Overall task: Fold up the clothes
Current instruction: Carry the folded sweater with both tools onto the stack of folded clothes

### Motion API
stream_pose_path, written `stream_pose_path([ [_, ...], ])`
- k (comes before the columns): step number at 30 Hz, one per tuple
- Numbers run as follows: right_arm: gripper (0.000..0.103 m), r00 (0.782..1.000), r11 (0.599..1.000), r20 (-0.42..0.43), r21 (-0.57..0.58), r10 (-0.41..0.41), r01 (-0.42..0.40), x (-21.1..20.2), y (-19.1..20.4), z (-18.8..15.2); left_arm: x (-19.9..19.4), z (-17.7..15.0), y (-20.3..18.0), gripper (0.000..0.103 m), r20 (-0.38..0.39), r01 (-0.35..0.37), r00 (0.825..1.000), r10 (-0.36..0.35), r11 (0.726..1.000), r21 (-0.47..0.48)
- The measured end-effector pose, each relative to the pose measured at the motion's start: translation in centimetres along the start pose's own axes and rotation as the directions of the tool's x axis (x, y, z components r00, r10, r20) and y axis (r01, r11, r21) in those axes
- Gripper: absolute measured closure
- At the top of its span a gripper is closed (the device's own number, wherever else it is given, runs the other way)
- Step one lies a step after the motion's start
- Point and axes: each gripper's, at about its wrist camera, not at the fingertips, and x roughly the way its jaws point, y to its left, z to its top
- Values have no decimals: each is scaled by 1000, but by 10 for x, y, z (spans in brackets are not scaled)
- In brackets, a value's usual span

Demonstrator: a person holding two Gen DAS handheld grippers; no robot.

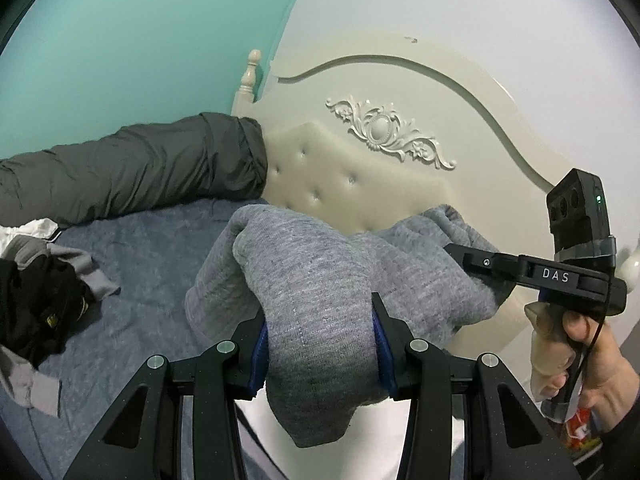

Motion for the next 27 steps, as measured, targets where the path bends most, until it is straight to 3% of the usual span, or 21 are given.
stream_pose_path([
  [4, 87, 1000, 1000, 8, 6, -6, 6, 11, -14, -5, 17, -17, 2, 56, 12, -4, 1000, 4, 1000, -3],
  [14, 87, 992, 998, -123, 62, -8, 16, 27, -56, -78, 42, -92, -2, 56, -108, 15, 994, -19, 999, -41],
  [27, 87, 974, 994, -228, 104, 3, 21, 11, -65, -117, 32, -125, -20, 56, -228, 24, 973, -45, 995, -92],
])
